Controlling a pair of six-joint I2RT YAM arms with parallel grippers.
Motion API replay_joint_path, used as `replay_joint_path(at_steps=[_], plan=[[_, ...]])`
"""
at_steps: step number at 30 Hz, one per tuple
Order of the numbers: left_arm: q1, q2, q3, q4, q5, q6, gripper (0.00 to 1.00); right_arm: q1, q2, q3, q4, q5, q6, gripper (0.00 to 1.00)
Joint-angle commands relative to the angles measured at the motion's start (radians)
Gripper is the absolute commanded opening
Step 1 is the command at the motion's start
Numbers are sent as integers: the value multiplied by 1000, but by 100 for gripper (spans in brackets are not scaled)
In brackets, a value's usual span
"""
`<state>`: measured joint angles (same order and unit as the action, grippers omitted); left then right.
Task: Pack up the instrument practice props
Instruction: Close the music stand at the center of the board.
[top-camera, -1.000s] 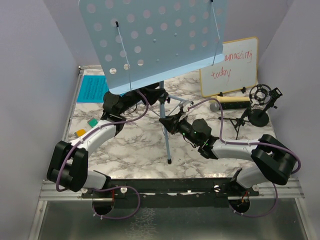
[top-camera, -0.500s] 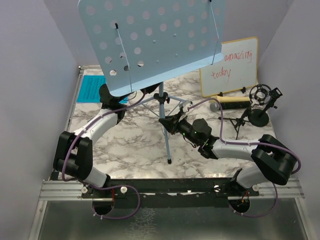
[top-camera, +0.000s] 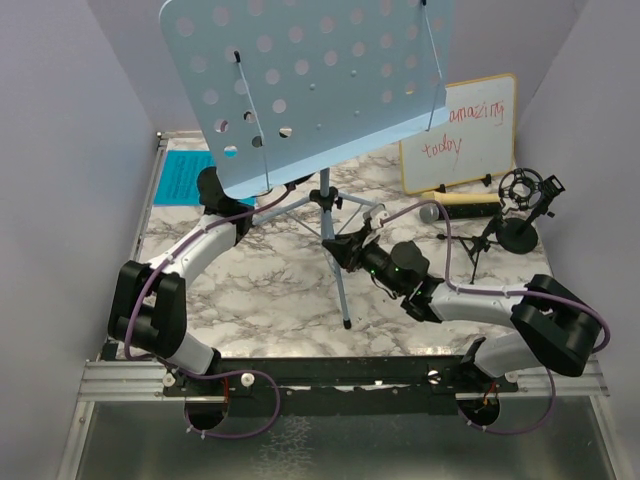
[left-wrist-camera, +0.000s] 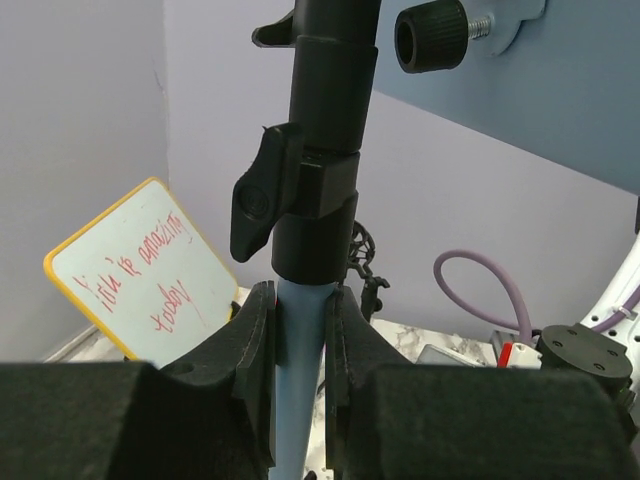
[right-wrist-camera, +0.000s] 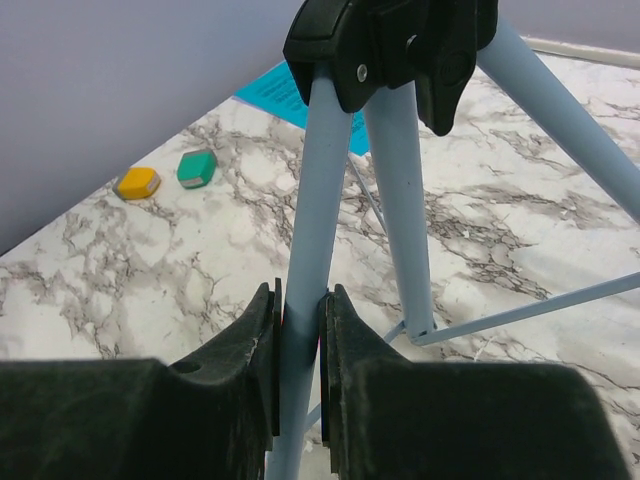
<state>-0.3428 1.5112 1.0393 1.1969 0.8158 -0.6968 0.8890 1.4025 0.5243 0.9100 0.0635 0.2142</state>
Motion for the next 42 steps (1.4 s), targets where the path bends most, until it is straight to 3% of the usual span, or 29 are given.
replay_joint_path(at_steps=[1,16,24,37,40,42], plan=[[-21,-39,5,22,-21,-85,0,1,-69,-16,88,49,-99,1],[-129,-131,-126,-97,-102,-19,0,1,-154,-14,200,24,-152,1],[-188,-202,-168,-247,-180,59,0,0,-219,-32,184,13,-156,1],[-279,-255,-249,-309,-301,86,0,1,-273,-11,122,29,-180,1],[-283,-269,-277,-315,-363,85,0,1,-287,-17,91,52,-174,7],[-283,-281,-282,-328,-407,92,0,1,-290,-29,72,57,-171,18]])
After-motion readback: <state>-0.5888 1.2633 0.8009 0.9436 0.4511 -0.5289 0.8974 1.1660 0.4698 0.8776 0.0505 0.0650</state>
